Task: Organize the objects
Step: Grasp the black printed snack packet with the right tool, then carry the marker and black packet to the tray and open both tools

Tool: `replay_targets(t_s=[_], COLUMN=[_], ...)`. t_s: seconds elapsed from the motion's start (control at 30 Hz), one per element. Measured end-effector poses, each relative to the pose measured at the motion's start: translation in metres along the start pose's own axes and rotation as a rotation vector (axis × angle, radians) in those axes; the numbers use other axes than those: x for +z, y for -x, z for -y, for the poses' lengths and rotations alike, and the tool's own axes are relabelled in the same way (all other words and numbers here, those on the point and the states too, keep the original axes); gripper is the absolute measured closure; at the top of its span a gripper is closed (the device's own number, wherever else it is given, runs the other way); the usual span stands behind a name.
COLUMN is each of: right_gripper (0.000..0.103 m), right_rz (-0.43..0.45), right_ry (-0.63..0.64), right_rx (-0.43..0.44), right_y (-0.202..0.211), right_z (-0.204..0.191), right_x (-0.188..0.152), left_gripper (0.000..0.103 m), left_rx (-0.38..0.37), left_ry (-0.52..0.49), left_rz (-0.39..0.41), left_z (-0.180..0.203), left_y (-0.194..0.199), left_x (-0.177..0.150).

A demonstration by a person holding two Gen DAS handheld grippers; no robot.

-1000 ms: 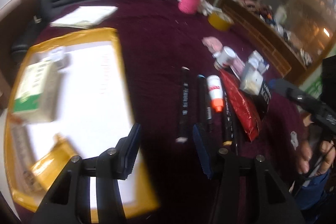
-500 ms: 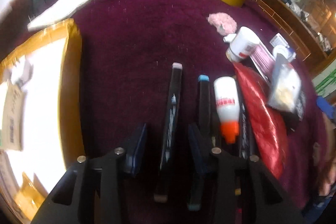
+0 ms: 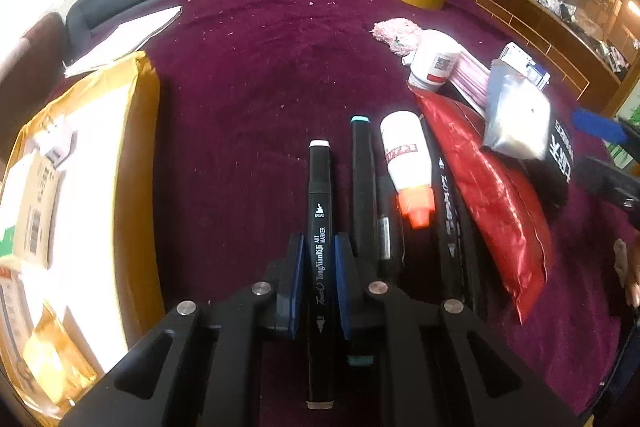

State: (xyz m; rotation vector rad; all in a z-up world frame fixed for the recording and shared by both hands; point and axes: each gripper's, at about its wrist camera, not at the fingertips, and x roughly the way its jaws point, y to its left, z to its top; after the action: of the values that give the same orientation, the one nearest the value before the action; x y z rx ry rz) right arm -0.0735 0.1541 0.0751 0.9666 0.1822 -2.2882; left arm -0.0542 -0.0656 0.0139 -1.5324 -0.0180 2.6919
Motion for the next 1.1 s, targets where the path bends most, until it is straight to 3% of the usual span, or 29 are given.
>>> replay_targets(t_s=[0.1, 0.17, 0.23, 0.4, 0.67, 1.1], right_gripper=[0.015, 0.052, 0.053, 0.055, 0.055, 0.055], right_rz=[-0.051, -0.125, -0.141, -0.066, 0.073, 0.059], right_ry=[0.124, 0.132, 0.091, -0.057, -0.234, -0.214], right_rx=[-0.027, -0.067, -0.085, -0.083, 0.051, 0.178], right_y=[-0.018, -0.038, -0.046, -0.022, 0.03, 0.02], right_z=[-0.013, -0.01, -0.002, 0.015, 0.019, -0.035], right_x=[0.004, 0.003, -0.001, -0.016, -0.029, -0.014], left_gripper=[0.089, 0.089, 0.089, 0.089, 0.089, 0.089], left_rx=[0.0, 0.005, 0.009, -0.041, -0.127, -0.184], left_ry=[0.01, 0.013, 0.015, 0.06, 0.116, 0.189], left_rz=[0.007, 0.012, 0.028, 0.042, 0.084, 0.205], left_z=[0.003, 0.003, 0.004, -0.002, -0.009, -0.048], left_y=[-0.002, -0.002, -0.002, 0.002, 0.027, 0.086], left_x=[0.002, 0.001, -0.001, -0.004, -0.011, -0.025])
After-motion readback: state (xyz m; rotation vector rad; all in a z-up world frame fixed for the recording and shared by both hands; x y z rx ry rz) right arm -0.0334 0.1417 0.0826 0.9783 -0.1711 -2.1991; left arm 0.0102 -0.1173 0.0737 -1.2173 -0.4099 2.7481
